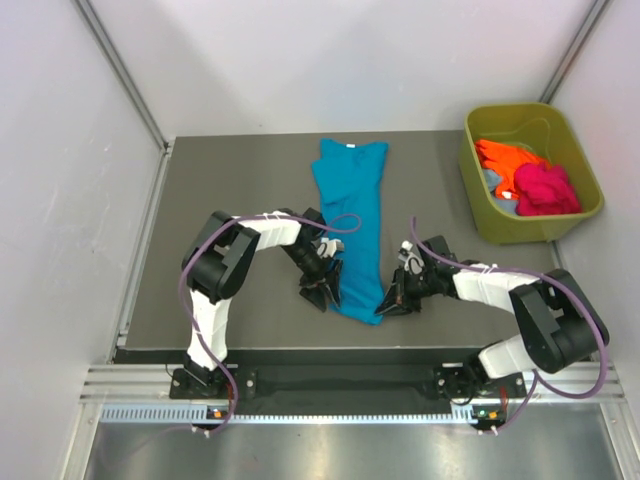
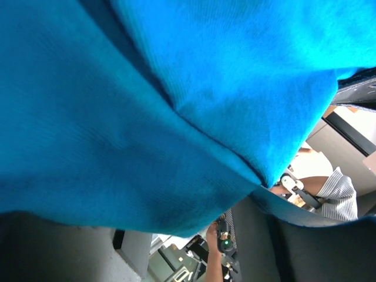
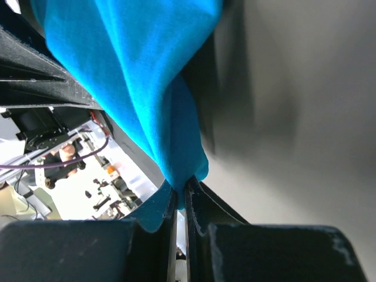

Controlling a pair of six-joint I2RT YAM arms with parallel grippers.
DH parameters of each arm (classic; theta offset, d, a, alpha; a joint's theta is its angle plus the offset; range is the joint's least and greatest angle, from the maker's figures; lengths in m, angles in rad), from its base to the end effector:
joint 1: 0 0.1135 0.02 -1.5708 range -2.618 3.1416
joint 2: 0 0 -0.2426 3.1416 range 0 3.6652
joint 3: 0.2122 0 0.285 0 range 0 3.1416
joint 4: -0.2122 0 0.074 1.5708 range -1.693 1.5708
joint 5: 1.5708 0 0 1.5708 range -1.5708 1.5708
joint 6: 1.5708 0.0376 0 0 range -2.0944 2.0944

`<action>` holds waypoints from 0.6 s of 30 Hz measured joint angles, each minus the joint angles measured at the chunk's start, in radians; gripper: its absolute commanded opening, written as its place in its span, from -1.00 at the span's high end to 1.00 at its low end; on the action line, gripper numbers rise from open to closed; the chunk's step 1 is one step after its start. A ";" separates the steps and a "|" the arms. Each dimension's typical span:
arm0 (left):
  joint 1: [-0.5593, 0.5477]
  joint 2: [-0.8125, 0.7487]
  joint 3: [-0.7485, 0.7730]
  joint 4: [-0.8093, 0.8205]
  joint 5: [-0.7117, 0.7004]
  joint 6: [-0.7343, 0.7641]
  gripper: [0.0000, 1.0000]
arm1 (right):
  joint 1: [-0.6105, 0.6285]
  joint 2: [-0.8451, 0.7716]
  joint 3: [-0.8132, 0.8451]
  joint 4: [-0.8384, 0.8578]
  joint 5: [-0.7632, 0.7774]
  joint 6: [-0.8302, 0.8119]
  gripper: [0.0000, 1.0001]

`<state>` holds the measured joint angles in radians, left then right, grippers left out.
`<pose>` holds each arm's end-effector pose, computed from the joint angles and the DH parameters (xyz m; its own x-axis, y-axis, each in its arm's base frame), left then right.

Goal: Fold and stack the t-shirts
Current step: Fold the tshirt

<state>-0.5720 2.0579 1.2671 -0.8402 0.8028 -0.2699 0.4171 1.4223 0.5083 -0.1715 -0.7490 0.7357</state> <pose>0.2932 -0.2209 0.0721 -0.8995 0.3588 0.2494 0.1036 0.7296 -0.6760 0.2174 0.1243 0.0796 -0.9935 0.0974 0.0584 0.1075 0.6415 0.7596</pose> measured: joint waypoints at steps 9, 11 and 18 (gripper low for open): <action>-0.015 0.045 0.045 -0.005 -0.018 -0.029 0.20 | -0.004 0.000 -0.006 0.000 0.007 0.000 0.98; -0.028 0.053 0.064 -0.005 -0.026 -0.035 0.20 | -0.005 0.000 -0.006 0.001 0.006 0.000 0.98; -0.075 0.072 0.090 0.011 -0.061 -0.047 1.00 | -0.011 0.000 -0.006 0.007 0.008 0.000 0.97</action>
<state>-0.6468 2.1296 1.3571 -0.8288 0.7414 -0.3172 0.4057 1.4223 0.5026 -0.1646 -0.7414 0.7361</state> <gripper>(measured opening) 0.062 0.033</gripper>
